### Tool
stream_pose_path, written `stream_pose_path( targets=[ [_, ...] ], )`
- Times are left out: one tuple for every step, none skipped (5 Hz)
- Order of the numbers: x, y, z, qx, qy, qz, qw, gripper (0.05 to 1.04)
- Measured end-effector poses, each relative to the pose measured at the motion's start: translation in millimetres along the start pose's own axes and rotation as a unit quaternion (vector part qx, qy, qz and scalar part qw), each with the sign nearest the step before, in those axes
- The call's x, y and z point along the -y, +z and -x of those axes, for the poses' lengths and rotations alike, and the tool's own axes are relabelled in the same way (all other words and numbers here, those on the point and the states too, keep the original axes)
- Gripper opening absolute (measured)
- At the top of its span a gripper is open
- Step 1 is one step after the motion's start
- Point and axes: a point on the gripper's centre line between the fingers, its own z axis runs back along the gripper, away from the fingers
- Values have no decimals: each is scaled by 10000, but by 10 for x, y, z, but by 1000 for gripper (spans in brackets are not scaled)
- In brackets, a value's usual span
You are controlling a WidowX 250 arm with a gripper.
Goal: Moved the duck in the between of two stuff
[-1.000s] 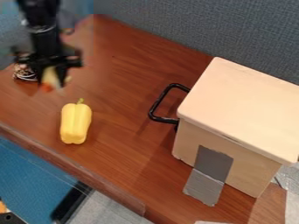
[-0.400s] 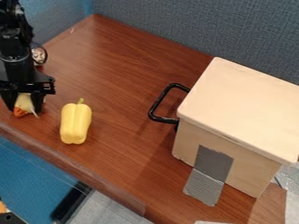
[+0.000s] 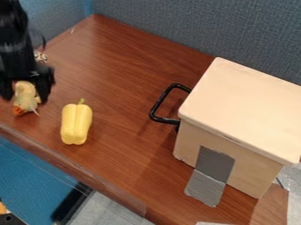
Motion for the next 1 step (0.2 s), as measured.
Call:
stream_pose_path(
  targets=[
    [38, 377, 28, 290, -325, 135, 9990, 1000]
  ],
)
